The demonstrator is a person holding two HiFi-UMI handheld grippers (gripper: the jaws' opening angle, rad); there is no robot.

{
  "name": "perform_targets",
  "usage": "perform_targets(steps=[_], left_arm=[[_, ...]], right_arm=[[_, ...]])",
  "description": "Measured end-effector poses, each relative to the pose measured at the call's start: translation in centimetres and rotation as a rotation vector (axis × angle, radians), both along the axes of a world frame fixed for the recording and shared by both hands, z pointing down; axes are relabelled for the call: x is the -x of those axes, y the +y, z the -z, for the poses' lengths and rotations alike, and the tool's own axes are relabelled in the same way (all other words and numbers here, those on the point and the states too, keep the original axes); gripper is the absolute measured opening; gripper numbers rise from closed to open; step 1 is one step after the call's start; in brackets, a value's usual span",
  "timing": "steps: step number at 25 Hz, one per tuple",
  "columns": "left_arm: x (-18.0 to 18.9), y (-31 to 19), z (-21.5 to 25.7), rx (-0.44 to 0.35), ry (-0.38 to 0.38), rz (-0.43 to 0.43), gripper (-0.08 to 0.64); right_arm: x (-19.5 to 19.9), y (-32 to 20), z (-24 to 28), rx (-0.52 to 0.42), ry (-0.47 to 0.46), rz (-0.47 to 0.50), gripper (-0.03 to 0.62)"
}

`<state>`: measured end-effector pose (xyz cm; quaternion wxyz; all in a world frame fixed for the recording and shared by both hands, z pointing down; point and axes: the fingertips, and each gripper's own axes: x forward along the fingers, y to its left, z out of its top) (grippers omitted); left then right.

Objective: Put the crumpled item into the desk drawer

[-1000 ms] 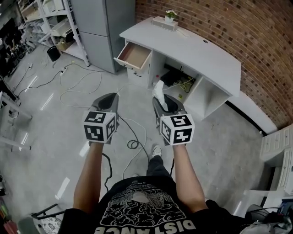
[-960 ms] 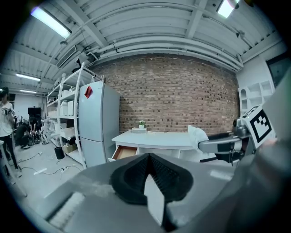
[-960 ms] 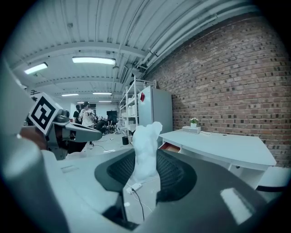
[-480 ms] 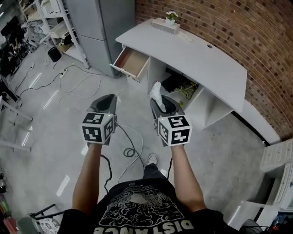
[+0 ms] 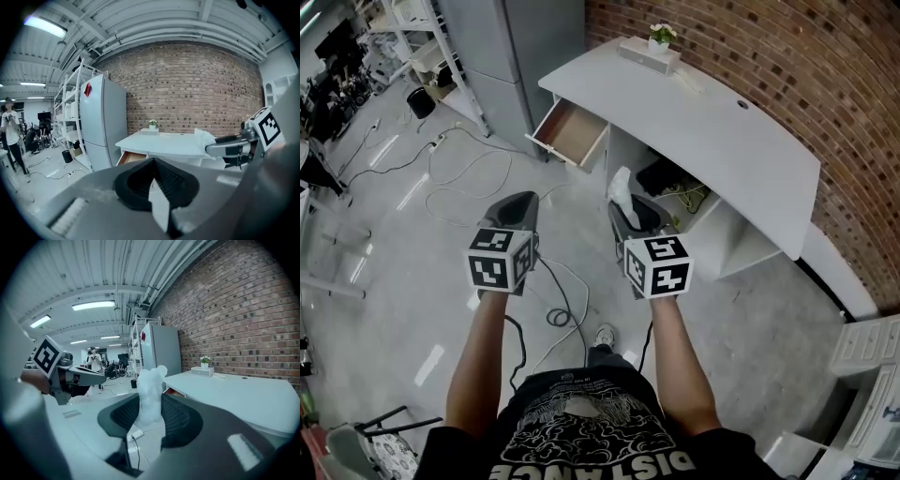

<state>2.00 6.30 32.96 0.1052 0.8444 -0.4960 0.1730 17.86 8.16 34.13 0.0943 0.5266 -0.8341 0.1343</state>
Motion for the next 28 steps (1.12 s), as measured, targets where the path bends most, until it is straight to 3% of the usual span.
perform_targets(steps=[12, 28], left_arm=[[-0.6, -3.1, 0.5, -0.01, -0.023, 0.088, -0.002], [-0.1, -5.8, -0.3, -0.01, -0.016, 0.128, -0.002]], right_arm=[[-1.1, -4.0, -0.2, 0.004, -0.018, 0.088, 0.146], [0.4, -7.6, -1.6, 0.02, 0.005, 0.16, 0.146]])
